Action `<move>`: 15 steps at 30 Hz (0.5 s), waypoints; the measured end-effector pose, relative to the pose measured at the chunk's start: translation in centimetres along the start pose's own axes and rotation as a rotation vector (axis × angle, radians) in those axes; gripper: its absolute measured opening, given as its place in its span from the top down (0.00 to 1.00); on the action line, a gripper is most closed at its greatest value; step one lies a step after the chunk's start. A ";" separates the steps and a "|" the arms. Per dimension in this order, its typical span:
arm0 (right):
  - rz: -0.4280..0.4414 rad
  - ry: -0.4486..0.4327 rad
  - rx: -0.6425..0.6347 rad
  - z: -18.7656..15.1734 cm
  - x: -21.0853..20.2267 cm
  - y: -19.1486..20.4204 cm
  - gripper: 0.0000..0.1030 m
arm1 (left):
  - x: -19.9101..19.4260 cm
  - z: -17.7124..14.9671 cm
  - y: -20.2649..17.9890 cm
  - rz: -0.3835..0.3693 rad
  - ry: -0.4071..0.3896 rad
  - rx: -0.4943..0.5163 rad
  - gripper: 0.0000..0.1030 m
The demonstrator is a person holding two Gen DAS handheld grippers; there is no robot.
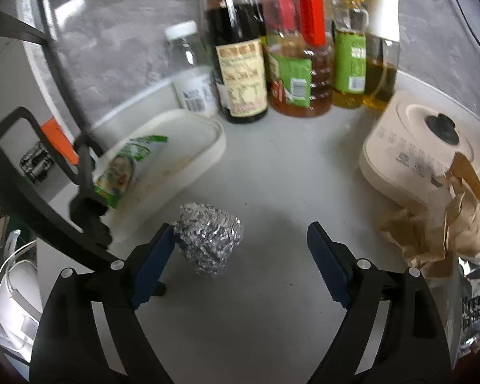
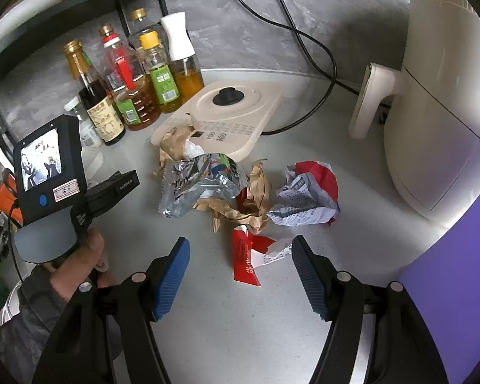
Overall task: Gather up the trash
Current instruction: 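Close the left tool around the foil ball while the right tool grasps a red wrapper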
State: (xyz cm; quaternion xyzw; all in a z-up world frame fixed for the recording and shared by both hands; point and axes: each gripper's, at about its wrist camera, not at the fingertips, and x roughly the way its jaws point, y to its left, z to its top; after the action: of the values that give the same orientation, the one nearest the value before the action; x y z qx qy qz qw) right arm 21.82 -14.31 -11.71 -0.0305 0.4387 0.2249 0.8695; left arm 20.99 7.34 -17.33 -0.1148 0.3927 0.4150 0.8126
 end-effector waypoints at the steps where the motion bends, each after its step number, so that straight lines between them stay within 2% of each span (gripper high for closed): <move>1: -0.006 0.000 0.005 0.0 0.1 0.0 0.37 | 0.0 0.0 -0.1 -0.016 0.003 0.004 0.18; 5: -0.024 0.006 0.028 -0.2 0.1 -0.1 0.38 | -0.1 -0.3 -0.2 -0.043 0.008 0.024 0.24; 7: -0.032 0.009 0.038 -0.4 0.1 -0.1 0.38 | -0.3 -0.6 -0.3 -0.068 0.012 0.038 0.39; 10: -0.048 0.011 0.056 -0.8 -0.1 -0.2 0.38 | -0.2 -0.8 -0.6 -0.098 0.029 0.058 0.50; 15: -0.064 0.021 0.073 -1.2 0.1 -0.5 0.38 | -0.6 -1.0 -0.2 -0.142 0.007 0.055 0.65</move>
State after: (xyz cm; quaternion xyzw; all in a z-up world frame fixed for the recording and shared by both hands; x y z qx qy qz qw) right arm 21.18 -15.03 -12.55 -0.0150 0.4546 0.1806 0.8721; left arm 20.44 6.38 -17.58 -0.1217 0.3977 0.3451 0.8414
